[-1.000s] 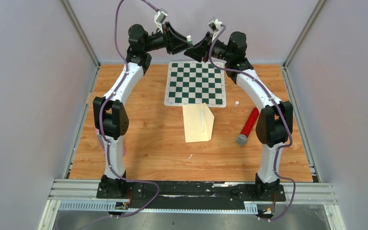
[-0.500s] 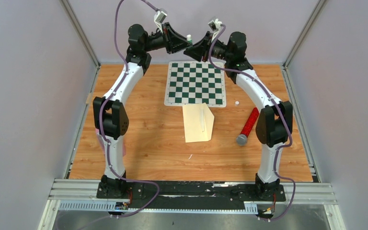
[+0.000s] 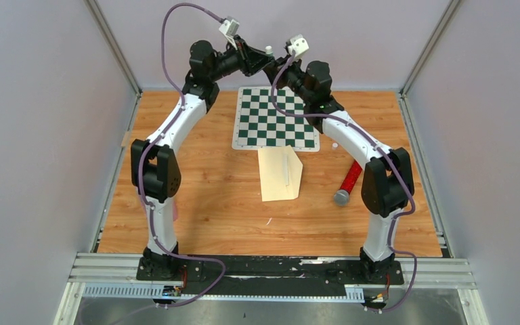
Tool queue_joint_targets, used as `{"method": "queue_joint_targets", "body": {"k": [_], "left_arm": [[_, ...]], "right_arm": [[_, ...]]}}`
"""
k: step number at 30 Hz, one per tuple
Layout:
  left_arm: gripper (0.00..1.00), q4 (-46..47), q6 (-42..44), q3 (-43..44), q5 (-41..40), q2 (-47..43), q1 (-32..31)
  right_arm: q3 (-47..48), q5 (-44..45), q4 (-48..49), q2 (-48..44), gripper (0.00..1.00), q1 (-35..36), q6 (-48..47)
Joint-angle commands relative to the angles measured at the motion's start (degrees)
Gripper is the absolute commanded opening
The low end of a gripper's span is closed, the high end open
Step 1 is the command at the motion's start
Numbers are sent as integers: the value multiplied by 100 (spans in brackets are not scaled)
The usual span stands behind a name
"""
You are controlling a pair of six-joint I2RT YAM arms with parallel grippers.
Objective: Place the letter into the envelope and seal it
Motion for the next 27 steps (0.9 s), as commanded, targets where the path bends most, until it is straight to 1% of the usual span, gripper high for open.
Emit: {"method": "queue_joint_targets", "body": {"k": [1, 3, 4, 5, 7, 10, 12, 13, 15, 16, 17, 18, 20, 23, 27], "left_arm": [[0, -87, 273, -199, -1040, -590, -187], [0, -81, 278, -259, -1006, -596, -176], [0, -54, 262, -296, -954, -595, -165], [0, 63, 173, -321, -919, -593, -132], [0, 221, 66, -354, -762, -576, -94], [0, 492, -84, -313, -259, -526, 8], [0, 652, -173, -255, 139, -494, 88], [0, 699, -222, -231, 269, -490, 112], [0, 860, -332, -112, 778, -410, 195], [0, 977, -382, -11, 1157, -378, 239], [0, 1029, -498, 41, 1349, -301, 254], [0, 1109, -617, 157, 1702, -257, 271], [0, 1185, -726, 279, 2008, -156, 276], [0, 1223, -783, 326, 2086, -101, 275], [0, 1204, -824, 413, 2119, -59, 270]], "right_arm": [[271, 164, 125, -271, 14, 127, -299], [219, -265, 8, -354, 19, 104, -135], [185, -352, -63, -389, 28, 102, -127], [169, -499, -155, -420, 39, 79, 18], [225, -1149, -479, -455, 51, -34, 94], [399, -2411, -948, -442, 60, -393, 476], [437, -3480, -1001, -437, 64, -732, 758], [451, -3937, -1001, -436, 65, -871, 854], [497, -4629, -1009, -376, 65, -1124, 970], [518, -4842, -994, -344, 65, -1227, 1012], [517, -5009, -913, -303, 64, -1303, 1083], [488, -5195, -710, -259, 63, -1350, 1183], [439, -5414, -149, -163, 62, -1396, 1531], [624, -5587, 431, 85, 60, -1352, 2058], [975, -5596, 651, 396, 58, -1193, 2220]]}}
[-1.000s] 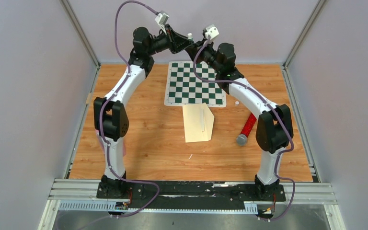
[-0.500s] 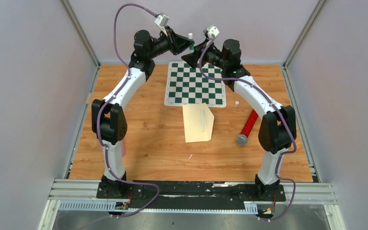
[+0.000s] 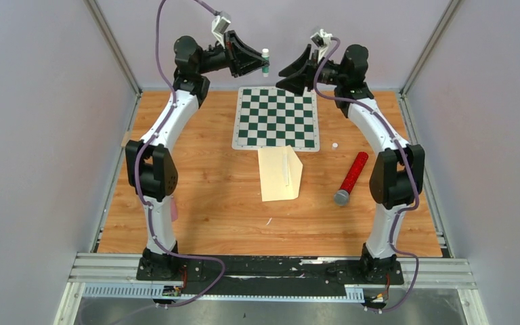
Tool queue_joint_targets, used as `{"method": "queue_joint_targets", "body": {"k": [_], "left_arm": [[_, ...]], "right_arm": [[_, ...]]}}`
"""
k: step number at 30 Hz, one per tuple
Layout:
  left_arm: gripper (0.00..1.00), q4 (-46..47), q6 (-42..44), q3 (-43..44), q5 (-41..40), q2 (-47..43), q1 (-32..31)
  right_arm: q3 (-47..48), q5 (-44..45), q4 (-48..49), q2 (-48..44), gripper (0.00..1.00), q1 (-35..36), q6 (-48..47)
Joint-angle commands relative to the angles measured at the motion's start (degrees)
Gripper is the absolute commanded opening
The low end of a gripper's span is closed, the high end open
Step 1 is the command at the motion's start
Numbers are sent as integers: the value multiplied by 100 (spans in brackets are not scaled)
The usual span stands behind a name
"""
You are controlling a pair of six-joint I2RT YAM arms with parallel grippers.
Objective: Place the letter into the envelope and seal it
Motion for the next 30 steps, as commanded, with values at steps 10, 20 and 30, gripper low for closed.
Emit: {"method": "queue_joint_targets", "body": {"k": [10, 20, 30], "left_arm": [[0, 202, -143, 298, 398, 96, -44], [0, 140, -83, 323, 376, 104, -62], [0, -457, 654, -14, -860, -162, -94]], "right_arm": [[889, -356, 1321, 694, 52, 432, 1108], [912, -155, 1303, 721, 18, 465, 1250], [874, 1078, 444, 433, 0, 488, 488]]}}
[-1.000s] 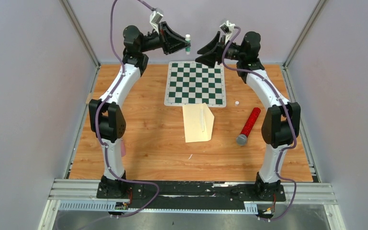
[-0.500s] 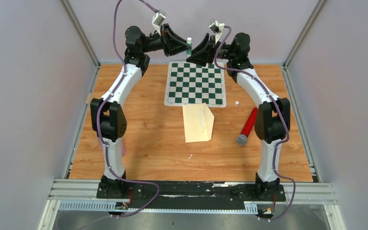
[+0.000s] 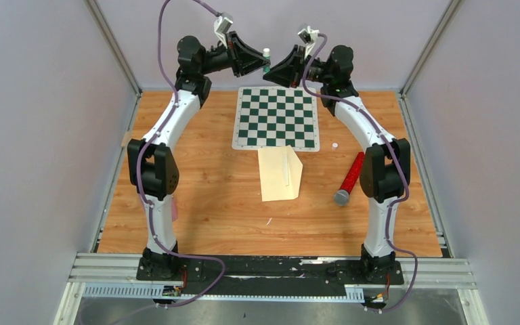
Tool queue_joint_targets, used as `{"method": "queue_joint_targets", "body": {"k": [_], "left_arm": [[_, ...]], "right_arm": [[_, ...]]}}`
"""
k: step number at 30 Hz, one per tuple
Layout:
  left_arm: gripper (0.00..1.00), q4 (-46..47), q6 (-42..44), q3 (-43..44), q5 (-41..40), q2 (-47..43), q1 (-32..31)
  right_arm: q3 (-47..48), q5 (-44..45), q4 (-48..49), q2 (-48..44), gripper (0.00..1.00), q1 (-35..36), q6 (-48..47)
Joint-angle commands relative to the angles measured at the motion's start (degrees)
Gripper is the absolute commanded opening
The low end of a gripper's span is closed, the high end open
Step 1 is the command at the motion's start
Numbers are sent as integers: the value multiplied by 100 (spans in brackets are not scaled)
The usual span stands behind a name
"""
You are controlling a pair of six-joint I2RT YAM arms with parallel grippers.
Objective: Place the letter into the envelope and seal it
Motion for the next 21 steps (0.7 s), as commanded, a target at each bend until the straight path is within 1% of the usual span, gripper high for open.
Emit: {"method": "queue_joint_targets", "body": {"k": [1, 2, 3, 4, 5, 6, 7, 8, 9, 10, 12, 15, 19, 20, 21], "left_arm": [[0, -406, 662, -242, -1330, -386, -83], [0, -448, 831, -334, -1550, -503, -106], [0, -511, 918, -509, -1974, -560, -169], [0, -536, 1119, -608, -2192, -685, -206], [0, -575, 1321, -782, -2609, -744, -306], [0, -607, 1418, -850, -2835, -849, -362], [0, -674, 1602, -976, -3290, -896, -470], [0, -710, 1673, -1031, -3558, -984, -532], [0, -809, 1815, -1089, -4029, -1012, -640], [0, -861, 1880, -1105, -4244, -1048, -696], [0, -1026, 2057, -1104, -5044, -1079, -868], [0, -1447, 2263, -889, -5508, -1004, -925], [0, -1457, 2232, -949, -5521, -998, -891], [0, -1350, 2212, -1027, -5410, -1032, -870], [0, -1294, 2159, -1065, -5347, -1049, -851]], "right_arm": [[120, 1183, -531, -372, 0, 85, -626], [28, 1504, -564, -484, 0, 120, -750], [-81, 1823, -572, -604, 0, 172, -898], [-154, 2353, -665, -710, 0, 247, -1194], [-198, 2779, -767, -815, 0, 345, -1422], [-233, 3113, -826, -884, 0, 446, -1623], [-265, 3405, -853, -947, 0, 530, -1796], [-317, 3700, -858, -1011, 0, 622, -1981], [-377, 4056, -842, -1072, 0, 723, -2221], [-462, 4430, -757, -1130, 0, 847, -2471], [-667, 5041, -472, -1215, 0, 1043, -2981], [-640, 5639, -362, -1175, 0, 1128, -2939], [-528, 5668, -357, -1131, 0, 1124, -2846], [-548, 5556, -342, -1142, 9, 1128, -2832], [-575, 5373, -363, -1163, 21, 1117, -2836]]}}
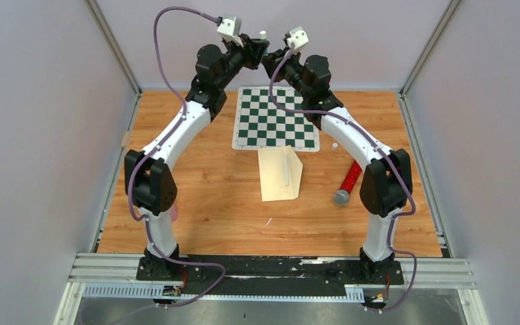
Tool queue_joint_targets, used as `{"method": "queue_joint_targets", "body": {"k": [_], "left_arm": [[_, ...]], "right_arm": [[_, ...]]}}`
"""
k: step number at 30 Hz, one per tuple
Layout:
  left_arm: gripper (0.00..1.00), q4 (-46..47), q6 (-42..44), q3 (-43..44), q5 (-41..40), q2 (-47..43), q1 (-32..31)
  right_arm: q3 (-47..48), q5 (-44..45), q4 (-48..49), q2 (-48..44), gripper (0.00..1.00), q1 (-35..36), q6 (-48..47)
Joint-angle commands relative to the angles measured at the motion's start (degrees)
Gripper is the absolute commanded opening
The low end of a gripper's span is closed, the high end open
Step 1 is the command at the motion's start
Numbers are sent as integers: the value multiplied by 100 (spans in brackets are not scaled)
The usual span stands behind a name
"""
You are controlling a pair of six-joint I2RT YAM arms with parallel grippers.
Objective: Place the letter into the envelope and seal it
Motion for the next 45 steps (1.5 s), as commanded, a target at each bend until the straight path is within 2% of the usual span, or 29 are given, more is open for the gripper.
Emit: {"method": "queue_joint_targets", "body": {"k": [1, 3, 6, 7, 8, 11, 13, 16, 20, 25, 33, 37, 38, 41, 45], "left_arm": [[0, -167, 83, -187, -65, -161, 65], [0, 53, -94, -230, 404, -162, 217], [0, 422, -797, -137, 1435, -17, 501], [0, 622, -1100, -15, 2346, 27, 635], [0, 738, -1226, 44, 2601, 116, 733], [0, 1213, -1530, 275, 4079, 203, 807], [0, 1348, -1618, 386, 4659, 267, 816], [0, 1452, -1814, 605, 5102, 460, 837], [0, 1496, -2045, 888, 5236, 676, 840], [0, 1471, -2104, 980, 5280, 763, 831], [0, 1432, -2073, 997, 5229, 798, 830], [0, 1432, -2072, 1021, 5193, 825, 831], [0, 1426, -2062, 1022, 5171, 826, 835], [0, 1408, -1999, 1007, 5070, 804, 839], [0, 1179, -1660, 789, 4392, 650, 826]], "right_arm": [[120, -164, 551, -369, 33, 10, -187], [91, -964, 334, -438, 51, -177, 92], [130, -2876, 86, -468, 62, -652, 680], [190, -3412, 25, -426, 64, -800, 870], [246, -3931, -56, -389, 64, -921, 1019], [244, -4870, 77, -282, 65, -1215, 1314], [212, -5300, 424, -180, 65, -1323, 1558], [286, -5681, 955, 56, 64, -1367, 1932], [818, -5837, 1514, 572, 58, -1355, 2708], [1227, -5860, 1529, 881, 57, -1213, 2764], [1437, -5854, 1591, 1070, 43, -1123, 2992], [1445, -5856, 1512, 1075, 15, -1119, 3010], [1439, -5836, 1485, 1070, 10, -1121, 3013], [1342, -5694, 1382, 985, 5, -1122, 2968], [1181, -5364, 1138, 812, 0, -1120, 2675]]}}
